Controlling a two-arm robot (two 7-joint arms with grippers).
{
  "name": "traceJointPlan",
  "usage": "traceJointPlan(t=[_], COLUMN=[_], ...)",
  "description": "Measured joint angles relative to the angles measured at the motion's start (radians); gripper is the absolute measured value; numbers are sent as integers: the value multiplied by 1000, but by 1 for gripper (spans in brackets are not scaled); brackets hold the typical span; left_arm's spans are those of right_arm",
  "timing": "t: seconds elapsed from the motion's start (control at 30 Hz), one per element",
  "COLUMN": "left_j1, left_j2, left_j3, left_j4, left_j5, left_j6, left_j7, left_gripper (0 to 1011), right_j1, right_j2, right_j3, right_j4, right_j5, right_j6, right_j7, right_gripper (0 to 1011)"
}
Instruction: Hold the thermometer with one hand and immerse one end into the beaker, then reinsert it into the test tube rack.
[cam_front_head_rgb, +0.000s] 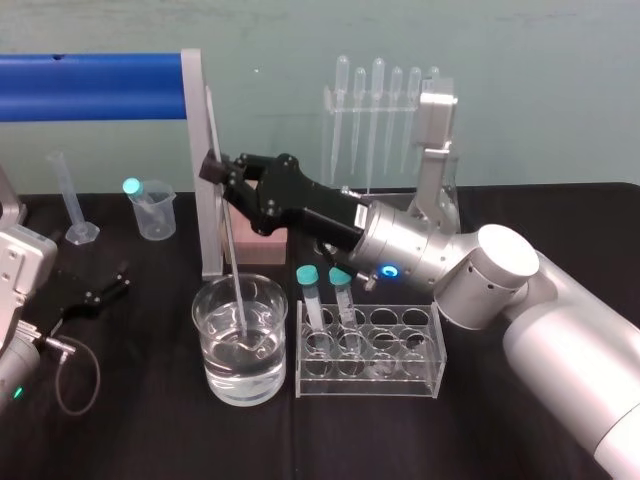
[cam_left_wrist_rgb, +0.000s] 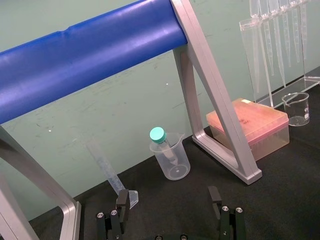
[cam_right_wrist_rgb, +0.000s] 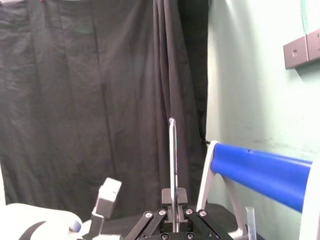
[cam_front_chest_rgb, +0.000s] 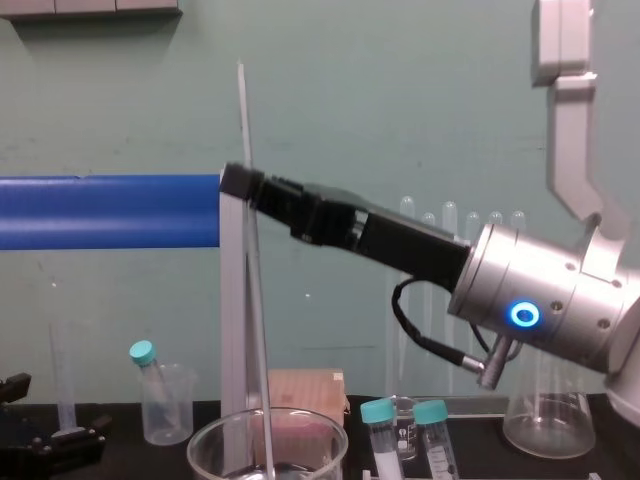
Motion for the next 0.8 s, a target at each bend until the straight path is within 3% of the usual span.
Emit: traceJointPlan(t=[0.3,0.57,0.63,0.8], left_j1=[0,0,0,0], left_j2=[0,0,0,0], left_j3=[0,0,0,0], left_j4=[0,0,0,0], left_j5=[0,0,0,0], left_j6=[0,0,0,0], left_j7=[0,0,0,0], left_gripper=[1008,1008,1008,1008], right_j1=[-7,-30,-37,-54], right_j2=[36,79,98,153], right_j3=[27,85,112,155], right_j4=[-89,-221,-270,-353], right_j5=[27,120,150,158], right_j6=[8,41,39,20], right_j7=[2,-17,-29,-76], right_gripper=[56,56,56,56])
